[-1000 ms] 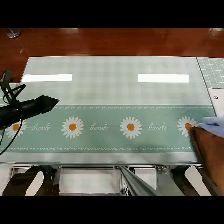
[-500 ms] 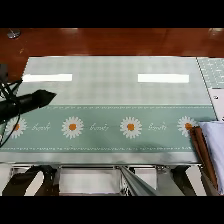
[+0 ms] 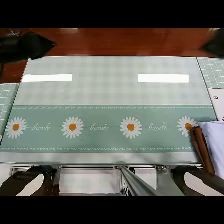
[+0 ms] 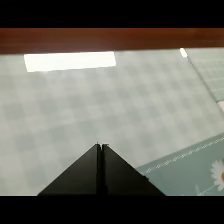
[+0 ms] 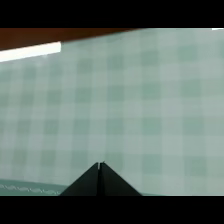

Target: Fold the shirts.

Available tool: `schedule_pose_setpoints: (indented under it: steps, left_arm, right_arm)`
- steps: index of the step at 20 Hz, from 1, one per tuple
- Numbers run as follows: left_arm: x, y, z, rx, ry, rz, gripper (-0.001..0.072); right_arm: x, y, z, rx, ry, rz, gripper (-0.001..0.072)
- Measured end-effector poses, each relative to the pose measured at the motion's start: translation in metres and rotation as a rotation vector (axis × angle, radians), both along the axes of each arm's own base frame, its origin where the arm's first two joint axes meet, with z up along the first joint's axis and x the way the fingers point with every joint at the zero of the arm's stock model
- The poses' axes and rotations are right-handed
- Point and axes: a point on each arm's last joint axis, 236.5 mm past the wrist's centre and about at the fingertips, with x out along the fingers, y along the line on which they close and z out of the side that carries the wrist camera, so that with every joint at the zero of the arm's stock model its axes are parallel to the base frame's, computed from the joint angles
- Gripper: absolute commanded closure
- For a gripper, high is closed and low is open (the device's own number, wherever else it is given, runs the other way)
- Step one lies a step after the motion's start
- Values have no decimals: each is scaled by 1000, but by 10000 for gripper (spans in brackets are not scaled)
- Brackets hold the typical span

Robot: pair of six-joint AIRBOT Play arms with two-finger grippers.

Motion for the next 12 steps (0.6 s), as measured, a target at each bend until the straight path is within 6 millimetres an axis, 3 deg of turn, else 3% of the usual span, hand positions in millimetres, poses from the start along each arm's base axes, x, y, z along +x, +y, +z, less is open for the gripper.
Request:
schedule_pose_setpoints:
  steps: [1, 3, 6, 9, 12]
  left_arm:
    - [0, -3, -21, 49, 50, 2, 682]
    - [2, 6, -72, 151, 162, 36, 681]
    - [2, 29, -129, 270, 305, 86, 681]
    - [1, 44, -160, 324, 391, 116, 680]
    - [0, 52, -175, 350, 435, 132, 680]
  right_arm:
    - [5, 26, -37, -43, 76, 50, 687]
    - [10, 58, -101, -106, 210, 103, 687]
    - [4, 76, -169, -171, 372, 122, 687]
    - [-1, 81, -194, -199, 433, 121, 687]
    - [-3, 82, -204, -214, 459, 117, 687]
